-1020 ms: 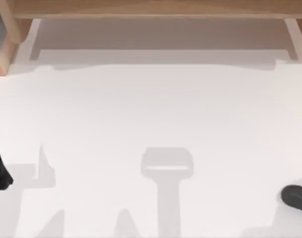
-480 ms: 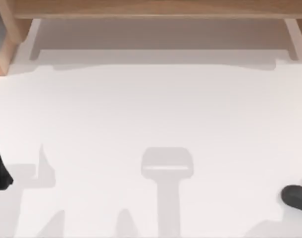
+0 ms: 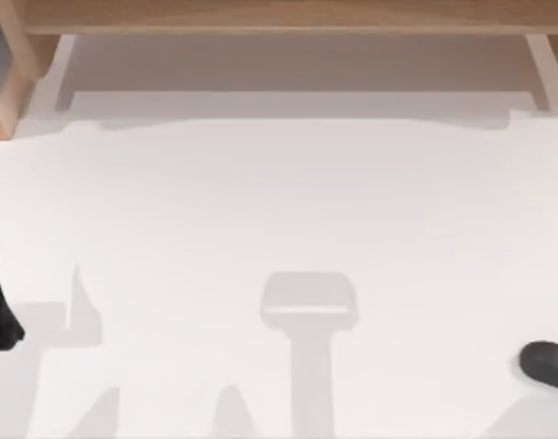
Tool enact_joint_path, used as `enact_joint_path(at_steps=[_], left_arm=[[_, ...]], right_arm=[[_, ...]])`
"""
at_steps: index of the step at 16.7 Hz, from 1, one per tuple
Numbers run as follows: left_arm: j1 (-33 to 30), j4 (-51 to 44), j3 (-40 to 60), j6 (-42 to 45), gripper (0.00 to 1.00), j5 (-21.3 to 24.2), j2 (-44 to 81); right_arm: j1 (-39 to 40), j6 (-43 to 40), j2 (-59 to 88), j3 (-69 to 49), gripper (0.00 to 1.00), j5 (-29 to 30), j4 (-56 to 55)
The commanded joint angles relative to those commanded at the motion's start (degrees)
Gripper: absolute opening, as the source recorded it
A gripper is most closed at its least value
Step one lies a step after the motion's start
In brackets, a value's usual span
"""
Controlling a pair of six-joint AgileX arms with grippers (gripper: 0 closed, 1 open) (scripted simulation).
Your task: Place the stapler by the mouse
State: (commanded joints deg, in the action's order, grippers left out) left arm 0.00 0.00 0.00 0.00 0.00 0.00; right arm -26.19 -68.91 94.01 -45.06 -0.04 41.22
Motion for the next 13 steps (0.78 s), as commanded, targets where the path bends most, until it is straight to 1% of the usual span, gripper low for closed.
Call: enact_joint_path(at_steps=[1,13], left_arm=[[0.0,0.0,0.0,0.0,1.00,0.0,0.0],[0.0,0.0,0.0,0.0,1.00,0.0,0.0]], right_arm=[[0.0,0.0,0.0,0.0,1.00,0.0,0.0],[0.0,0.0,0.0,0.0,0.10,0.0,0.0]])
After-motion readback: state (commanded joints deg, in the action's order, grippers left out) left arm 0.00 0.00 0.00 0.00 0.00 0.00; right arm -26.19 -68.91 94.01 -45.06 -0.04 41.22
